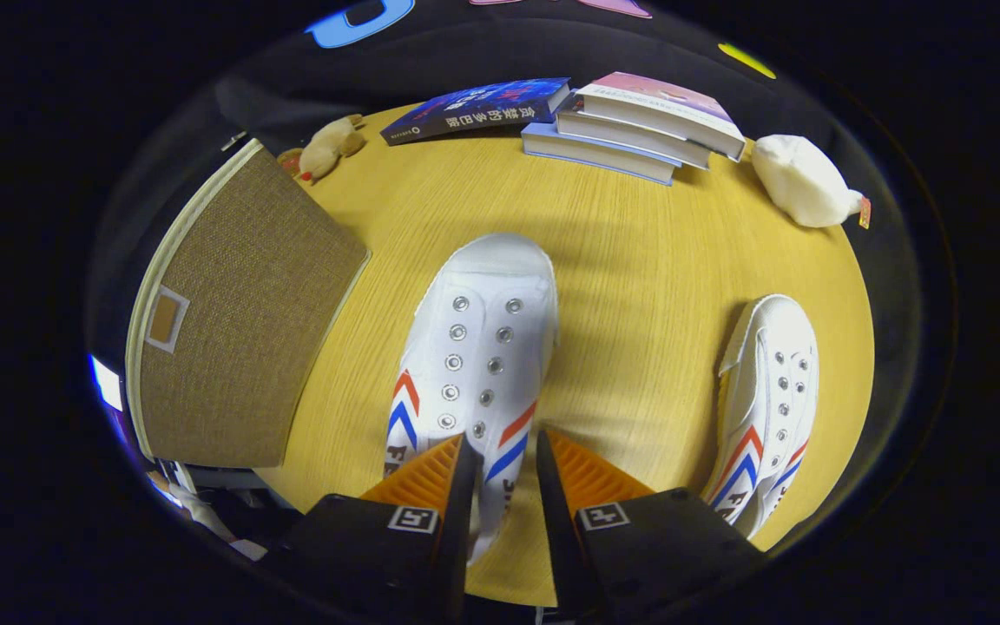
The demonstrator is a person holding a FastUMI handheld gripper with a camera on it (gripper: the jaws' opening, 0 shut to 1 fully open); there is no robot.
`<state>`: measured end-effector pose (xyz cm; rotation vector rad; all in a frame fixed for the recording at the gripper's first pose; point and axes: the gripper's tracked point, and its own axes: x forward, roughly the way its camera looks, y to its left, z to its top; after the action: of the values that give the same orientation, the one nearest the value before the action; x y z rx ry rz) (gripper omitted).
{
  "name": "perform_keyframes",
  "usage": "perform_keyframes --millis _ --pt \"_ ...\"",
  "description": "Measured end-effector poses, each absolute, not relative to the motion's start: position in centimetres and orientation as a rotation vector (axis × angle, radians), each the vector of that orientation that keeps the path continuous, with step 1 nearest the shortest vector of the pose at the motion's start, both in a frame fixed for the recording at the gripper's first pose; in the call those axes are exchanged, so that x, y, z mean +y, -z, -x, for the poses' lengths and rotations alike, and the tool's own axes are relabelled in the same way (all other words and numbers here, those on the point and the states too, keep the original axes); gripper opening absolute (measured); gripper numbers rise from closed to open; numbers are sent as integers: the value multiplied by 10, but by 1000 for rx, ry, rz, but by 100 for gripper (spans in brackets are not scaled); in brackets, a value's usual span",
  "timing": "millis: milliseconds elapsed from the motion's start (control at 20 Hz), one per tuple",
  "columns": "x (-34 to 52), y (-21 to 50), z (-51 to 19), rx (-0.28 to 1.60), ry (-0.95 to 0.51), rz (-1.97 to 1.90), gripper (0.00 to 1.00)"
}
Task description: Open the storage box then place both shoes into the box .Put the left shoe in first, then the right shoe, with the right side of both shoes facing outward in a uniform manner.
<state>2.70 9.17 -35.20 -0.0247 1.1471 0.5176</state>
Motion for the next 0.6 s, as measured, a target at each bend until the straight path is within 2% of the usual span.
perform_keyframes --millis 100,300,450,600 --pt "92 353 -27 1148 -531 16 31" --pt "91 353 -28 1173 -527 -57 23" --pt "90 353 -28 1179 -521 -105 7" --pt "89 351 -28 1187 -542 -125 7"
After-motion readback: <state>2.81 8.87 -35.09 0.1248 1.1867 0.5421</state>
